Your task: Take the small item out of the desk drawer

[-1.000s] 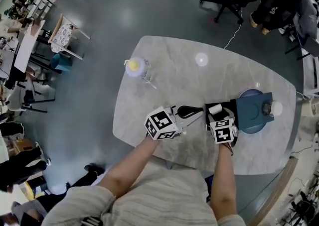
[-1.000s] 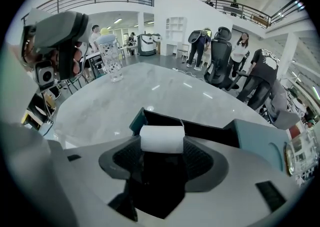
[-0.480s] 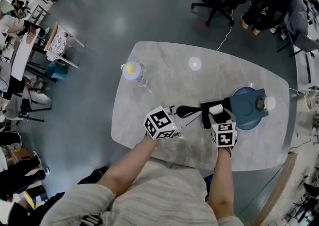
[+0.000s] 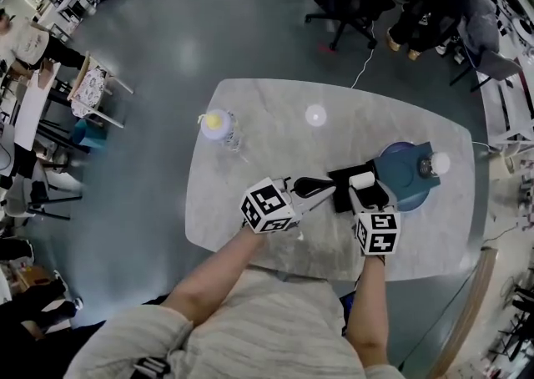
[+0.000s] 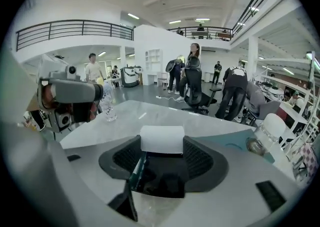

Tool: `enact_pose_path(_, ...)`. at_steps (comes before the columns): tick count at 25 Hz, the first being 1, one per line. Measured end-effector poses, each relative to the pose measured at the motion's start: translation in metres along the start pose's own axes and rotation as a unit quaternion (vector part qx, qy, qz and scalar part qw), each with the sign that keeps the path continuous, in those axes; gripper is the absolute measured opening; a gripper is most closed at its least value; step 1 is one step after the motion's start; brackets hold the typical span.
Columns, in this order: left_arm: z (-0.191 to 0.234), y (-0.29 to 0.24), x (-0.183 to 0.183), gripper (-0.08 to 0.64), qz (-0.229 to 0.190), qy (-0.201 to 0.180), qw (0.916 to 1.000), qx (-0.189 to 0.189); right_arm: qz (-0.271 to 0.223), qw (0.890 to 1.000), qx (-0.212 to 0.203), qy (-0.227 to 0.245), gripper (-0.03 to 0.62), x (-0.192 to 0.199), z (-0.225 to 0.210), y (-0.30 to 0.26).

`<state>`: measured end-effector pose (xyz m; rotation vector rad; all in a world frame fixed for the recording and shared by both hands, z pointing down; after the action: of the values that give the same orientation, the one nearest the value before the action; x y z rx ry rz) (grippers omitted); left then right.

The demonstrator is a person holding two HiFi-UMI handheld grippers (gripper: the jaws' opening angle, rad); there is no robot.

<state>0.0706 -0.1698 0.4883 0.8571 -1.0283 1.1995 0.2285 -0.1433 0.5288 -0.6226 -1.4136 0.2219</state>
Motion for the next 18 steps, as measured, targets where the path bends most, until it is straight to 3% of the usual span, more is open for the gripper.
enact_pose_path(5,-0.01,0.005,-0.008,0.02,-0.001,-0.009,0.9999,0.012,-0.051,0.999,0.006,-0.017,0.238,-0.019,0.007,0.022)
enact_pose_path(18,-0.031,0.018,-0.041,0.02,-0.021,-0.043,0.9981,0.039,-0.163,0.986,0.024,-0.001,0.239,-0.072,0.027,0.08)
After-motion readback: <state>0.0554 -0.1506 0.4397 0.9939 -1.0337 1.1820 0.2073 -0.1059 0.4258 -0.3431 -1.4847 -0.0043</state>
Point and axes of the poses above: the fingertips, and each gripper's own axes: y backward along the fingers, z to its left, x out of its underside, the point moved 6 cm from there along y, backward along the fingers, and after that the axes turned 7 degrees about -z, right-handed, at the moved point
